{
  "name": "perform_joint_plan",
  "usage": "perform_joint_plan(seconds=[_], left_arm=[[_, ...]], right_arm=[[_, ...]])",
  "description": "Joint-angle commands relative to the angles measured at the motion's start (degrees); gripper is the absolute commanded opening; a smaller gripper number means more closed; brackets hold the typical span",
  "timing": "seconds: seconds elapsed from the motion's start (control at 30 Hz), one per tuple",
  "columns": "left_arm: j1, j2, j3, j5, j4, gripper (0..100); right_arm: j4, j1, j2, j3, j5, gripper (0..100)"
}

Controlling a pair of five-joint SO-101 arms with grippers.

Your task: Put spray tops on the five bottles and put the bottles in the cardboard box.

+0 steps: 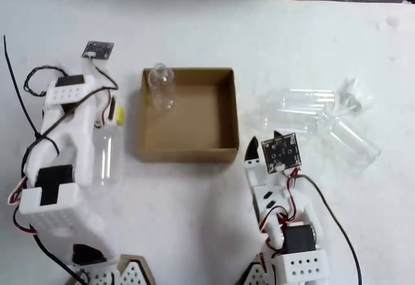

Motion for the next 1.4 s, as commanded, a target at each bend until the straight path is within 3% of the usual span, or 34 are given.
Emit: perform_joint_plan(seconds=[0.0,0.13,0.3,0.57,0.9,1.13,1.37], left_arm=[[1.1,-0.6,-2.4,1.1,0.7,19],[1.2,-0.6,-2.4,1.3,0.4,18],[1.2,-0.5,-2.4,1.3,0.4,9],[1.2,-0.4,-1.8,1.3,0.4,18],[1.6,-0.4,-0.8,1.9,0.3,18],[3.4,1.8,-1.4,2.9,0.3,8],[3.2,5.1,-5.7,2.9,3.3,7]], right_arm=[[0.6,0.4,0.5,0.5,0.1,14.4],[0.6,0.4,0.5,0.5,0.1,14.4],[0.6,0.4,0.5,0.5,0.1,14.4],[0.6,0.4,0.5,0.5,0.1,14.4],[0.6,0.4,0.5,0.5,0.1,14.3],[0.6,0.4,0.5,0.5,0.1,14.2],[0.6,0.4,0.5,0.5,0.1,14.2]])
